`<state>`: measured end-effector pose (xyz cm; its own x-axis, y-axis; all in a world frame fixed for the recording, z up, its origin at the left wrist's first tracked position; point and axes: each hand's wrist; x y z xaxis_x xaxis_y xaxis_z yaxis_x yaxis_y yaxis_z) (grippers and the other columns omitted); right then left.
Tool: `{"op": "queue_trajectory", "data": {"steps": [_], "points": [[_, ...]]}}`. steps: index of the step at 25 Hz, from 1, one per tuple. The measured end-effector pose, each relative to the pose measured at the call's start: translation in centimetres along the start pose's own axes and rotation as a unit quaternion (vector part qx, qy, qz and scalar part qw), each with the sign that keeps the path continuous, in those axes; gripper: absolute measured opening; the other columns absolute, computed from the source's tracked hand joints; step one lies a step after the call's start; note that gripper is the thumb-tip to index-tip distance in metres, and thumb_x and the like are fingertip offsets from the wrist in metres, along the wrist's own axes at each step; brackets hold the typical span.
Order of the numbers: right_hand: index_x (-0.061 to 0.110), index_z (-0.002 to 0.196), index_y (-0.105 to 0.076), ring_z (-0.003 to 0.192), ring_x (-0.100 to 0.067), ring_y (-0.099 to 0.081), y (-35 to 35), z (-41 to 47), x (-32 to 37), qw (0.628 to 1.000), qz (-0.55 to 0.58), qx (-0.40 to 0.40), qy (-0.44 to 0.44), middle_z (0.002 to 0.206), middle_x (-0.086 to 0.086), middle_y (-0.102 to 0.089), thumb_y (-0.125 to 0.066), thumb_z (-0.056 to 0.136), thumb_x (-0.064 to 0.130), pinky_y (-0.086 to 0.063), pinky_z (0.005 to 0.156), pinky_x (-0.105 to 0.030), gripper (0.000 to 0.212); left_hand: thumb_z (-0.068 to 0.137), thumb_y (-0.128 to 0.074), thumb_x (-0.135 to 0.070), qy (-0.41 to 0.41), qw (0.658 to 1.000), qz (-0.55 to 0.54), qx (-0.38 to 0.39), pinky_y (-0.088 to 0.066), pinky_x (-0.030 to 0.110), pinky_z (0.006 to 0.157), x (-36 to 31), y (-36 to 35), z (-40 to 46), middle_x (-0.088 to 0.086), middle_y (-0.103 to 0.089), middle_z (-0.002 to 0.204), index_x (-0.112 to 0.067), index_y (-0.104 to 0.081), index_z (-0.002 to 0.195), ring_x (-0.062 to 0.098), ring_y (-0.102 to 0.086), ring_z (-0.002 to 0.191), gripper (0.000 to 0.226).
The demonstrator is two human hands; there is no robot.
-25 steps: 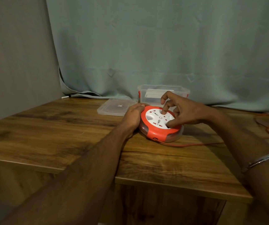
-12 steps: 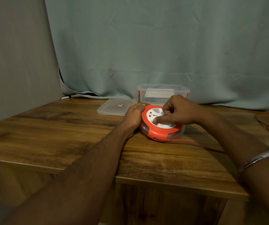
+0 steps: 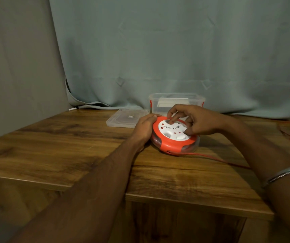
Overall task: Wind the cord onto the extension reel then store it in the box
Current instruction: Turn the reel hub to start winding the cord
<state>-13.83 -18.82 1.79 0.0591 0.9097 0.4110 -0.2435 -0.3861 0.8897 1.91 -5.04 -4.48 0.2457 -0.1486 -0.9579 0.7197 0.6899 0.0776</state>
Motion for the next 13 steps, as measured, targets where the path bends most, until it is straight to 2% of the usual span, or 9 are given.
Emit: {"op": "queue_trajectory", "data": {"steps": [2, 6, 8, 11, 13], "points": [[0.025, 0.134, -0.049, 0.064, 0.006, -0.061, 0.17, -0.04, -0.19, 1.000, 0.015, 0.001, -0.008, 0.124, 0.010, -0.071, -0.074, 0.077, -0.011, -0.048, 0.055, -0.013, 0.072, 0.108, -0.038, -0.022, -0.002, 1.000, -0.002, 0.005, -0.060, 0.027, 0.071, 0.05, 0.00, 0.00, 0.009, -0.075, 0.102, -0.012, -0.068, 0.118, 0.019, -0.073, 0.086, 0.033], [0.030, 0.135, -0.039, 0.063, -0.014, -0.056, 0.25, -0.05, -0.61, 0.999, 0.032, -0.002, -0.011, 0.119, 0.008, -0.072, -0.078, 0.074, -0.008, -0.049, 0.053, -0.018, 0.082, 0.108, -0.038, -0.024, 0.000, 1.000, -0.005, 0.005, -0.060, 0.033, 0.080, 0.14, -0.15, 0.19, 0.009, -0.073, 0.108, -0.021, -0.067, 0.110, 0.023, -0.072, 0.095, 0.030], [0.029, 0.133, -0.038, 0.059, -0.014, -0.054, 0.21, -0.15, -0.65, 0.999, 0.037, -0.006, -0.013, 0.119, 0.004, -0.071, -0.080, 0.072, -0.007, -0.047, 0.051, -0.019, 0.082, 0.108, -0.038, -0.025, 0.003, 1.000, -0.011, 0.006, -0.061, 0.034, 0.080, 0.21, -0.17, 0.24, 0.010, -0.073, 0.111, -0.019, -0.067, 0.114, 0.025, -0.072, 0.097, 0.030], [0.031, 0.130, -0.039, 0.055, -0.005, -0.056, 0.23, -0.29, -0.49, 0.999, 0.027, -0.017, -0.013, 0.118, 0.004, -0.071, -0.084, 0.071, -0.002, -0.047, 0.051, -0.018, 0.081, 0.108, -0.038, -0.025, -0.002, 1.000, -0.012, 0.007, -0.060, 0.028, 0.071, 0.23, -0.14, 0.19, 0.006, -0.074, 0.103, -0.017, -0.067, 0.117, 0.020, -0.073, 0.089, 0.031], [0.034, 0.128, -0.040, 0.059, -0.003, -0.061, 0.26, -0.34, -0.20, 1.000, 0.010, -0.017, -0.020, 0.116, 0.004, -0.070, -0.087, 0.071, 0.005, -0.048, 0.053, -0.017, 0.080, 0.108, -0.038, -0.025, -0.003, 1.000, -0.010, 0.007, -0.060, 0.027, 0.070, 0.32, -0.10, 0.25, 0.006, -0.074, 0.103, -0.014, -0.067, 0.122, 0.020, -0.073, 0.088, 0.034]]}}
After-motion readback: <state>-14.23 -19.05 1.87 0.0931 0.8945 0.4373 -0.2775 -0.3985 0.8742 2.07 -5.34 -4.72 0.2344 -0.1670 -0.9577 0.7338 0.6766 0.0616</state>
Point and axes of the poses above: each hand's wrist, its own z-axis towards the middle knuckle, its own y-axis out of the back of the hand, x = y × z
